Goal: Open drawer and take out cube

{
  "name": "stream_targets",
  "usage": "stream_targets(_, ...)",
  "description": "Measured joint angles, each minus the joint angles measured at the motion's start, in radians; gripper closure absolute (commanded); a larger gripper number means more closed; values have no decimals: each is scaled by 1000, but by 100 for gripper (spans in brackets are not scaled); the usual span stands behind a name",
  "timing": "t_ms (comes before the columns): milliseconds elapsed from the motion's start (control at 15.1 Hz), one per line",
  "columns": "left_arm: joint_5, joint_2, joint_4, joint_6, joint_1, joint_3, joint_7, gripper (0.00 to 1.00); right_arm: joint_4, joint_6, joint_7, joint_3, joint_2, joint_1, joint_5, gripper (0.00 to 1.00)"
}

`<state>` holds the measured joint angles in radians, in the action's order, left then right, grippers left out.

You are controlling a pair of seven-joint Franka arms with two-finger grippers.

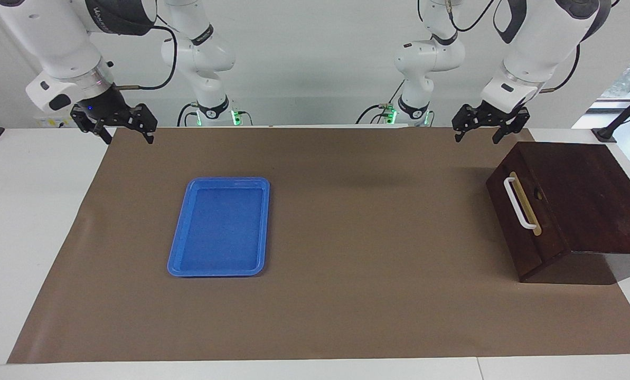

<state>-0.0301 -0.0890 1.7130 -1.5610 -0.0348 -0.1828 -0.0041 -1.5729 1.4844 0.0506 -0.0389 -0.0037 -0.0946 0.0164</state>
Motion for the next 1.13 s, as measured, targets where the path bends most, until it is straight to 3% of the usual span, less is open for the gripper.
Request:
stream_targets(464, 36, -4, 12, -1, 14, -1, -8, 0, 0, 0, 0, 0, 0, 0, 0, 0)
stream_targets(729, 160, -2, 59, -39, 62, -3, -46, 0, 0, 0, 0, 0, 0, 0, 0, 0)
stream_targets(928, 263, 14, 126, -152, 68, -2, -50, 0, 0, 0, 0, 0, 0, 0, 0, 0)
stream_targets(1127, 417, 86, 165, -231, 75, -2, -113, 0, 0, 0, 0, 0, 0, 0, 0, 0)
